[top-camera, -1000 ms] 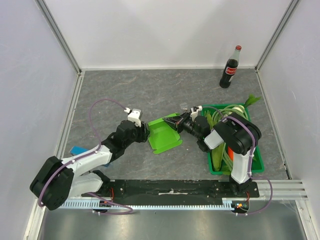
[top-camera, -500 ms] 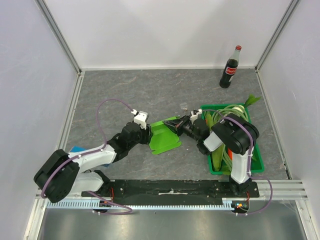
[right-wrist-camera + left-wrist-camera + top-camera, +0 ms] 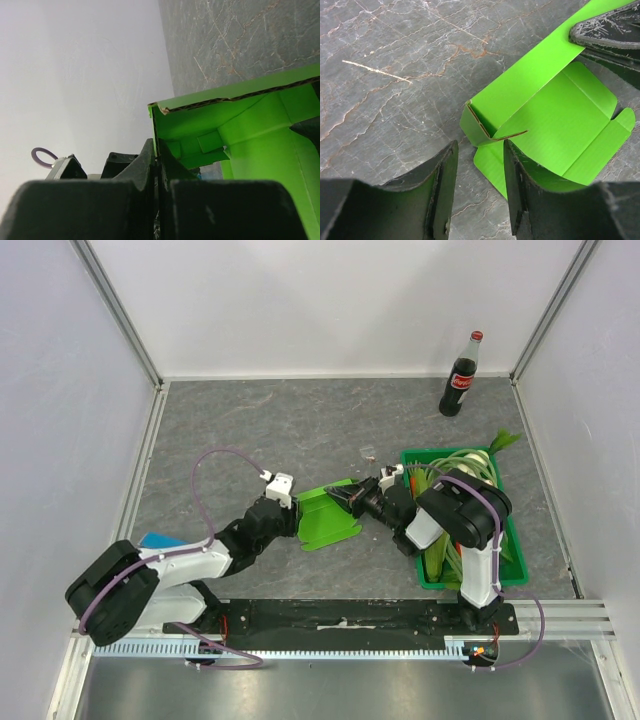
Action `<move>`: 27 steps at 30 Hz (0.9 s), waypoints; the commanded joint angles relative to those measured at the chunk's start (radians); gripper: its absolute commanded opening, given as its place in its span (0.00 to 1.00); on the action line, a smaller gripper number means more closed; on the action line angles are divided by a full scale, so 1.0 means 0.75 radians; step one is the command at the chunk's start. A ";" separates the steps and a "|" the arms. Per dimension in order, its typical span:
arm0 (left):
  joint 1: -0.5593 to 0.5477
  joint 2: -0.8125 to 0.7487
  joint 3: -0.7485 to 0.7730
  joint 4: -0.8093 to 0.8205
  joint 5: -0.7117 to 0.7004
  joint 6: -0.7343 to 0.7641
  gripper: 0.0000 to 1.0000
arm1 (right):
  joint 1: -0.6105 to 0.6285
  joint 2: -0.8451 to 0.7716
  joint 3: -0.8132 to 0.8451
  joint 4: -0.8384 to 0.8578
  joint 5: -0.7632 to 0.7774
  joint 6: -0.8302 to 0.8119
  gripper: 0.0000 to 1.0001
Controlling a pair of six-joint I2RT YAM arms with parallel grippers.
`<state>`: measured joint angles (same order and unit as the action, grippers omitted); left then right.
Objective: Fold the paper box
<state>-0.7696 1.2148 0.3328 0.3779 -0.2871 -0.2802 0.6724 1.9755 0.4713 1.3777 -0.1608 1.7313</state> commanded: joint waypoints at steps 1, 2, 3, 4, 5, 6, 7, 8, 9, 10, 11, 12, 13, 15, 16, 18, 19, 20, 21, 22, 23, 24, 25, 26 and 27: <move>-0.021 -0.004 -0.041 0.175 -0.122 -0.042 0.48 | 0.020 0.047 -0.035 0.227 0.014 -0.014 0.00; -0.023 0.012 -0.043 0.191 -0.126 -0.031 0.48 | 0.020 0.049 -0.035 0.229 0.014 -0.014 0.00; -0.033 0.018 -0.043 0.214 -0.135 -0.023 0.48 | 0.022 0.047 -0.035 0.229 0.014 -0.012 0.00; -0.043 0.031 -0.047 0.263 -0.159 -0.011 0.48 | 0.022 0.047 -0.039 0.229 0.014 -0.014 0.00; -0.052 0.039 -0.049 0.292 -0.180 0.021 0.48 | 0.022 0.045 -0.041 0.225 0.016 -0.014 0.00; -0.066 0.059 -0.051 0.314 -0.202 0.034 0.48 | 0.022 0.047 -0.041 0.225 0.018 -0.014 0.00; -0.068 0.068 -0.063 0.341 -0.235 0.042 0.48 | 0.022 0.051 -0.039 0.227 0.014 -0.014 0.00; -0.074 0.076 -0.078 0.446 -0.231 0.089 0.48 | 0.024 0.056 -0.035 0.229 0.014 -0.014 0.00; -0.078 0.100 -0.092 0.496 -0.231 0.112 0.49 | 0.022 0.064 -0.029 0.235 0.010 -0.010 0.00; -0.078 0.115 -0.106 0.543 -0.231 0.126 0.50 | 0.024 0.068 -0.027 0.237 0.008 -0.005 0.00; -0.076 0.135 -0.100 0.578 -0.239 0.156 0.51 | 0.024 0.072 -0.027 0.241 0.010 0.001 0.00; -0.080 0.176 -0.088 0.564 -0.249 0.161 0.51 | 0.024 0.072 -0.021 0.241 0.006 0.001 0.00; -0.080 0.198 -0.060 0.560 -0.278 0.165 0.51 | 0.024 0.070 -0.017 0.239 0.006 0.003 0.00; -0.086 0.227 -0.047 0.568 -0.296 0.165 0.50 | 0.024 0.066 -0.013 0.229 0.000 0.001 0.00; -0.089 0.253 -0.035 0.574 -0.317 0.161 0.49 | 0.024 0.066 -0.013 0.229 0.000 0.001 0.00; -0.101 0.282 -0.025 0.598 -0.357 0.155 0.44 | 0.024 0.064 -0.007 0.219 0.000 -0.003 0.00; -0.107 0.309 -0.022 0.621 -0.406 0.155 0.42 | 0.024 0.066 -0.007 0.217 -0.004 -0.001 0.00; -0.107 0.329 -0.020 0.639 -0.421 0.167 0.41 | 0.024 0.068 -0.003 0.219 -0.004 0.001 0.00; -0.113 0.344 -0.014 0.652 -0.435 0.167 0.38 | 0.024 0.068 0.001 0.219 -0.006 0.001 0.00; -0.117 0.358 0.002 0.652 -0.466 0.167 0.36 | 0.024 0.068 0.004 0.217 -0.009 0.001 0.00; -0.119 0.380 0.010 0.652 -0.482 0.167 0.34 | 0.024 0.066 0.006 0.208 -0.011 0.001 0.00; -0.127 0.391 0.018 0.652 -0.497 0.167 0.32 | 0.024 0.064 0.008 0.204 -0.011 0.003 0.00; -0.133 0.397 0.025 0.652 -0.537 0.165 0.31 | 0.024 0.064 0.010 0.200 -0.011 -0.001 0.00; -0.136 0.409 0.029 0.652 -0.554 0.159 0.30 | 0.026 0.060 0.012 0.194 -0.013 -0.001 0.00; -0.144 0.417 0.033 0.652 -0.572 0.153 0.28 | 0.026 0.056 0.016 0.190 -0.015 -0.003 0.00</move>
<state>-0.8650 1.5005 0.3172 0.7837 -0.5762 -0.1932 0.6781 1.9965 0.4759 1.4036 -0.1490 1.7329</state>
